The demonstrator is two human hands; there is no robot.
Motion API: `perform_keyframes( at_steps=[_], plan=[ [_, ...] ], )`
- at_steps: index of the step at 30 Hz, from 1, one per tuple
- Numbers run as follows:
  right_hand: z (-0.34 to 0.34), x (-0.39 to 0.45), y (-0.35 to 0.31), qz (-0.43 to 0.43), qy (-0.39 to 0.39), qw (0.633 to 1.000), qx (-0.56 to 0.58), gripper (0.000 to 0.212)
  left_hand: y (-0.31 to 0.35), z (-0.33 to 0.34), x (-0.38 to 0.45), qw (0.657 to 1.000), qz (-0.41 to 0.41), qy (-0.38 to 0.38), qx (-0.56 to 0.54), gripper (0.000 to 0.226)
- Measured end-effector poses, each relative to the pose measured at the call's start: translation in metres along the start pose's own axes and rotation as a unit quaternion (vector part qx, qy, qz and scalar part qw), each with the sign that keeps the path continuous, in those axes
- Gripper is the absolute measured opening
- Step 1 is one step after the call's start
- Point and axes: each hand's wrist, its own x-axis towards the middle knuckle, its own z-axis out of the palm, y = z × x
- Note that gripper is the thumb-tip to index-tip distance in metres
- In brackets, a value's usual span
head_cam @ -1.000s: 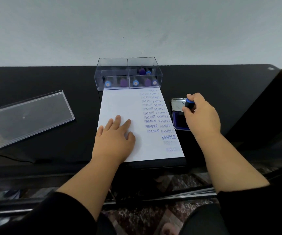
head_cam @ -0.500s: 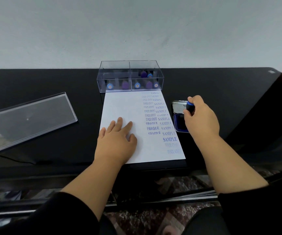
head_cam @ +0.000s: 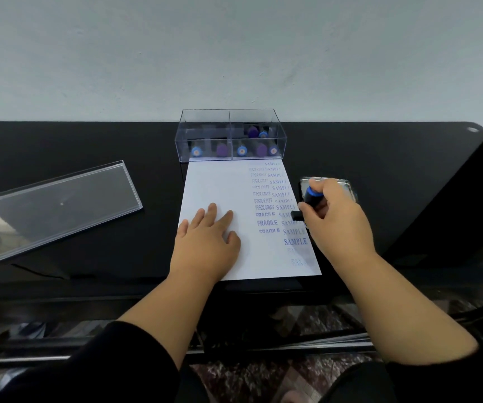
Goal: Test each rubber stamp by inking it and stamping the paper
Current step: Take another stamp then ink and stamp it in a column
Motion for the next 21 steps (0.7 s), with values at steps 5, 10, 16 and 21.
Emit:
perform_keyframes(
  at_steps=[5, 10, 16, 21],
  plan=[
    [0.008, -0.013, -0.009, -0.028, -0.033, 0.999, 0.020, 0.030, 0.001, -0.001, -0.001, 1.000, -0.001, 0.001, -0.006, 0.051],
    [0.015, -0.020, -0.017, -0.054, -0.058, 0.997, -0.006, 0.032, 0.001, -0.001, -0.002, 1.000, -0.003, 0.000, 0.002, 0.051],
    [0.020, -0.023, -0.020, -0.070, -0.078, 0.994, -0.025, 0.030, 0.001, -0.001, -0.001, 1.000, -0.004, -0.004, 0.006, 0.051],
    [0.022, -0.023, -0.021, -0.071, -0.081, 0.994, -0.031, 0.030, 0.001, -0.002, -0.001, 1.000, -0.003, -0.004, 0.003, 0.051]
  ],
)
